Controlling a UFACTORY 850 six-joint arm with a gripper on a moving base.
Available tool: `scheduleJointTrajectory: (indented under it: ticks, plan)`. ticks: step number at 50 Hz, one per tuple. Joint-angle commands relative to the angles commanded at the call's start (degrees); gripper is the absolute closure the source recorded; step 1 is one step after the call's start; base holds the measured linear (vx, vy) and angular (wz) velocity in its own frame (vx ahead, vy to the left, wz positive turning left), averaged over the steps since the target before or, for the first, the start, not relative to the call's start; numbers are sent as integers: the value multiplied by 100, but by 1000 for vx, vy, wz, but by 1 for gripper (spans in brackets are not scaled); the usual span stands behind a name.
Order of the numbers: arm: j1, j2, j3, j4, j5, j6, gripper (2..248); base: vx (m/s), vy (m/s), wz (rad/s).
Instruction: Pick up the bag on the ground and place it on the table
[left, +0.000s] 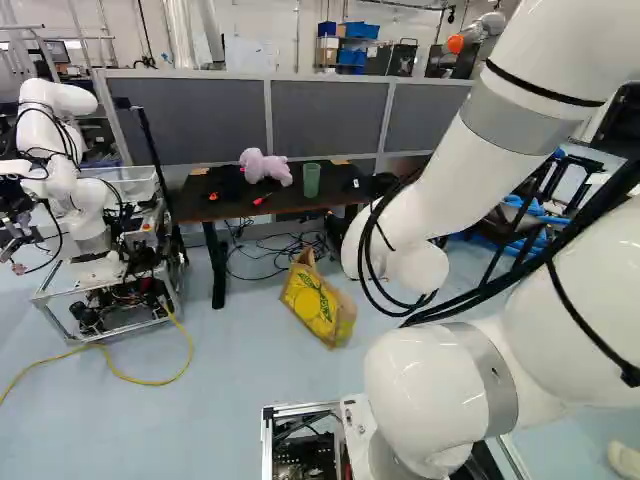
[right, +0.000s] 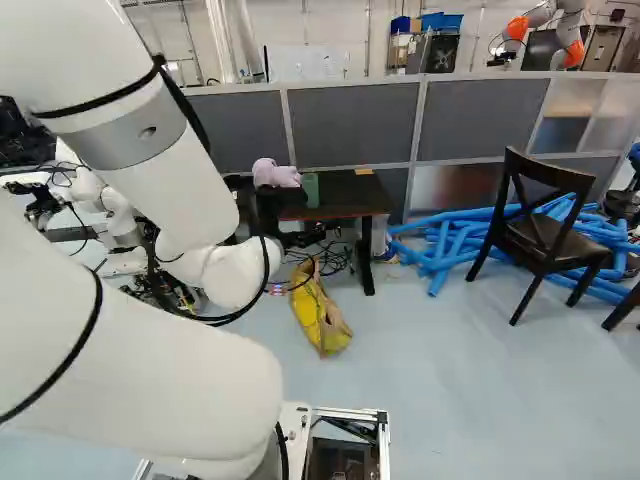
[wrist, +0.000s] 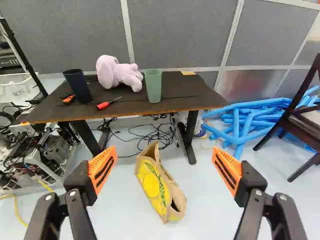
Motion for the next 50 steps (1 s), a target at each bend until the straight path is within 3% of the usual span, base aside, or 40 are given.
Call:
scheduleJointTrajectory:
  ticks: [27, 50]
  plan:
    - [0, 0, 0, 0, 0, 0, 3, 123, 1, -15]
    - [0, -173, -147, 0, 0, 0, 3, 34, 0, -4]
